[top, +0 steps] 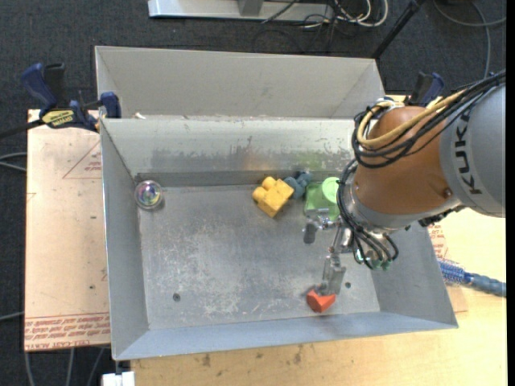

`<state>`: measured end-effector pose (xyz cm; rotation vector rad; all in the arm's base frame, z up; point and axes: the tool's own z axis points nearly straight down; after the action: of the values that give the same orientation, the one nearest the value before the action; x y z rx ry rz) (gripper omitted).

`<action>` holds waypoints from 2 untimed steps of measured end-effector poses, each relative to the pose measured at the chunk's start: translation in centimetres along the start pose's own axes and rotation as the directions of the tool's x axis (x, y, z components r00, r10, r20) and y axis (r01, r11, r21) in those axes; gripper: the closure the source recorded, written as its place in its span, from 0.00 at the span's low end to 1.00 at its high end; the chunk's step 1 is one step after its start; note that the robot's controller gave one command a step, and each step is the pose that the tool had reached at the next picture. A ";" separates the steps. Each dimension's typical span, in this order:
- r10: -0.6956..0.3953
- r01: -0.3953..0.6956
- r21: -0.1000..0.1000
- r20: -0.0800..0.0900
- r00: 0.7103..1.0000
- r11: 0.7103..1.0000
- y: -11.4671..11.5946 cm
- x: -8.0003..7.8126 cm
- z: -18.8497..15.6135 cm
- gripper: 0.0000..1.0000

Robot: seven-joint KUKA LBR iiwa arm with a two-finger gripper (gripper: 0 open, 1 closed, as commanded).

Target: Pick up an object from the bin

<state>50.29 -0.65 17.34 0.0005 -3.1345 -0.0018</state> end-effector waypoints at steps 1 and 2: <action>-0.134 0.134 0.000 0.002 0.991 0.991 -5.6 0.3 10.6 0.00; -0.398 0.398 0.011 0.026 0.917 0.917 -1.7 1.4 10.0 0.00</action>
Offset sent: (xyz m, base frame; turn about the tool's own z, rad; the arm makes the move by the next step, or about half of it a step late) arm -0.0034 -0.0552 -0.1034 -0.1383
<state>48.84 -2.32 7.40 0.6440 -3.0966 0.0050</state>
